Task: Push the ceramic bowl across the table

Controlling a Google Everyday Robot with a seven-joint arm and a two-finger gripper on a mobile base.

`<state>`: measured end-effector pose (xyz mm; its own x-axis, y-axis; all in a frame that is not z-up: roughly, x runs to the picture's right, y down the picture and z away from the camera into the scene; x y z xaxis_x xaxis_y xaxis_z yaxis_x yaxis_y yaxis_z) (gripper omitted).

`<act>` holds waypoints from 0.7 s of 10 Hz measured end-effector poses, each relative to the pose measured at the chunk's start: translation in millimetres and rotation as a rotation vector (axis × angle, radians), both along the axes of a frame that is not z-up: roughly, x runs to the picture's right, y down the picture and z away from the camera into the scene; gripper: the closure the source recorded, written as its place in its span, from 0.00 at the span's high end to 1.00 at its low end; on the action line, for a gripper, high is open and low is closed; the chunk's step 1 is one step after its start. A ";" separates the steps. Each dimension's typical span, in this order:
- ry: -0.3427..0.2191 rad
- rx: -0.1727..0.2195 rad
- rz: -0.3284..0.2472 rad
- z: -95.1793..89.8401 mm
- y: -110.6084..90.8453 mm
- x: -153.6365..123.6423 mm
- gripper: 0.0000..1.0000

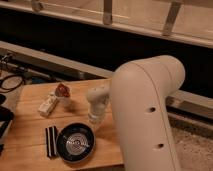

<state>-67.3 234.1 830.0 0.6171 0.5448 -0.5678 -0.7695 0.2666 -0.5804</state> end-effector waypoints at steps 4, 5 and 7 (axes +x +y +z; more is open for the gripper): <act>-0.020 -0.013 -0.010 -3.1 3.0 -7.1 0.00; -0.021 -0.013 -0.010 -3.1 3.0 -7.6 0.00; -0.041 -0.024 -0.015 -7.2 7.5 -14.3 0.00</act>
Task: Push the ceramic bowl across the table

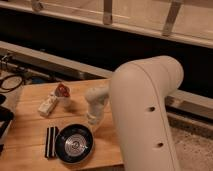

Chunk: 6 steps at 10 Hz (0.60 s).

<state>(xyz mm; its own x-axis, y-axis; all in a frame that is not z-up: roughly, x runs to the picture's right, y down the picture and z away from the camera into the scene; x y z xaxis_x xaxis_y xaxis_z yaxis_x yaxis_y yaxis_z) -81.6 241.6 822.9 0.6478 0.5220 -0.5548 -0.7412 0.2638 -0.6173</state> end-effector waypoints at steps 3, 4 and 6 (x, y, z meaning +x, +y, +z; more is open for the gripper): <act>-0.028 -0.007 0.013 -10.2 8.7 -2.0 0.00; -0.034 0.002 0.016 -10.4 8.4 -3.0 0.00; -0.045 -0.003 0.008 -12.2 9.2 -5.1 0.00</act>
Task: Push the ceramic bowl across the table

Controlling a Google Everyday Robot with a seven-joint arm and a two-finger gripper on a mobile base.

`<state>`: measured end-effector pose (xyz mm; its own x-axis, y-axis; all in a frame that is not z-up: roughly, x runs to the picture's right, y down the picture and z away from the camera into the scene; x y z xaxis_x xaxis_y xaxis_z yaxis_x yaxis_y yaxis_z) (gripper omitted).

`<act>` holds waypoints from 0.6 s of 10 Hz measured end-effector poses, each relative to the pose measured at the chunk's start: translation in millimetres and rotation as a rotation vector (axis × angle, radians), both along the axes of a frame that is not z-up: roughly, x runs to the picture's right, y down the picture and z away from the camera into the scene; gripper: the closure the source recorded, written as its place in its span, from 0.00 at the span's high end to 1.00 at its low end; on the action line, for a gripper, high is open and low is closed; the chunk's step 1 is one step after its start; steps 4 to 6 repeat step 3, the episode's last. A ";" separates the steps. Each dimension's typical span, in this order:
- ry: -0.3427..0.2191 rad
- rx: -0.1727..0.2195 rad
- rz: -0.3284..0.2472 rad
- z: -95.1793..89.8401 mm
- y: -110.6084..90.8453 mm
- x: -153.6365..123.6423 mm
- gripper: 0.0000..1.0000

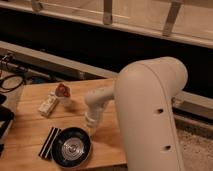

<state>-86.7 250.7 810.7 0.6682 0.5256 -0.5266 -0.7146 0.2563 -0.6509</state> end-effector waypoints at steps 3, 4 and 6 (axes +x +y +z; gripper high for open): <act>-0.026 -0.023 -0.032 -10.2 9.7 -20.9 0.00; -0.026 -0.023 -0.032 -10.2 9.7 -20.9 0.00; -0.026 -0.023 -0.032 -10.2 9.7 -20.9 0.00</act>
